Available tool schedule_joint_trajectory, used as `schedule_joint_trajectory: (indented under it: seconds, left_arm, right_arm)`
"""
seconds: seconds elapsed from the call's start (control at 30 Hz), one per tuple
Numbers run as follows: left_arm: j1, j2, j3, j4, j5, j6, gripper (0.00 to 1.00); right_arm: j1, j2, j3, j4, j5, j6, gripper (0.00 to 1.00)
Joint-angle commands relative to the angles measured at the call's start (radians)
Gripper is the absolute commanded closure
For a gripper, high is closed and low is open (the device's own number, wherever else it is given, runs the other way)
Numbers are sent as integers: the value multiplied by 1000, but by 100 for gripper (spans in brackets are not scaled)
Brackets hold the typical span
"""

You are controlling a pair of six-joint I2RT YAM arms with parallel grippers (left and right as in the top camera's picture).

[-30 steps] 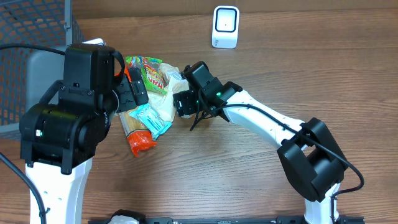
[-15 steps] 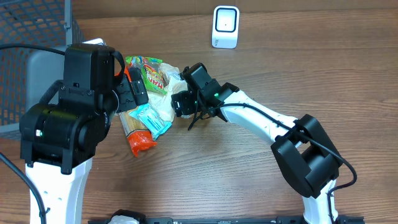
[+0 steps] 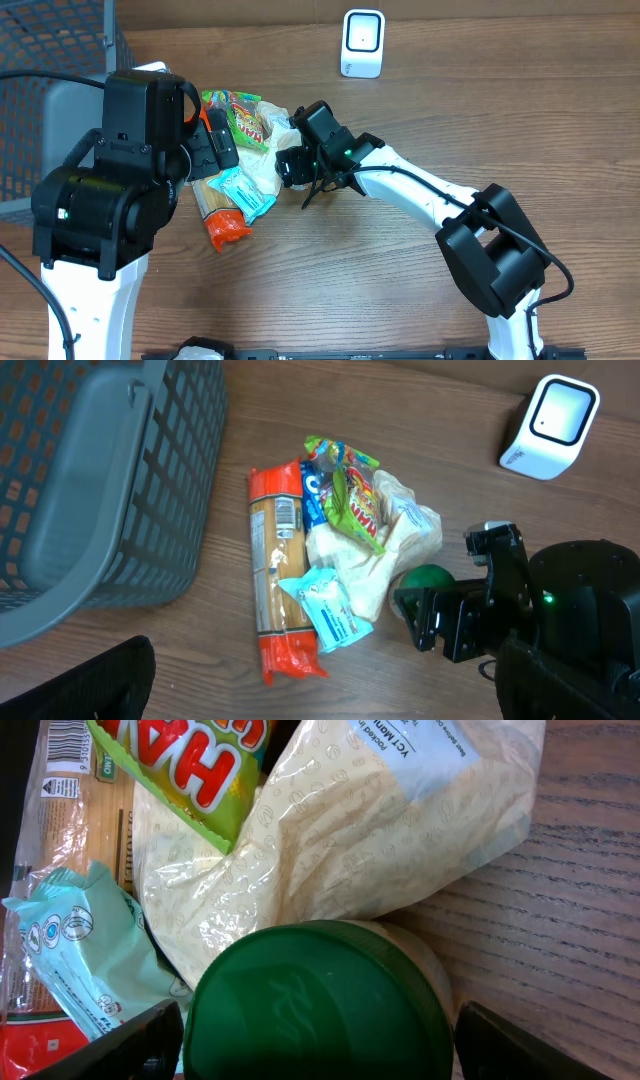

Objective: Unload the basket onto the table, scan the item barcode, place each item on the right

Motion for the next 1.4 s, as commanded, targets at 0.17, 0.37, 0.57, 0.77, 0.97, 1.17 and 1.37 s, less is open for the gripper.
schedule_joint_trajectory:
  seconds: [0.17,0.37,0.57,0.77,0.97,1.17,1.37]
  left_arm:
    - [-1,-2,0,2,-21,-10,0]
    - [-1,-2,0,2,-21,-10,0]
    - [-1,-2,0,2,-21,-10,0]
    - [-1,-2,0,2,-21,-10,0]
    - [-1,-2,0,1,-21,-10,0]
    - [-1,-2,0,0,-21,-10,0]
    - [-1,-1,0,-2,-21,-10,0]
  right_arm:
    - [1,13,5,15,-3,8,18]
    - [1,13,-1,-2,2,8,21]
    - [1,13,-1,-61,2,-60,21]
    - [-7,13,0,-96,5,-96,22]
    - [-32,12,35,-191,2,-182,21]
    - [-71,12,57,-265,-5,-256,20]
    - [-154,12,57,-225,-220,-256,19]
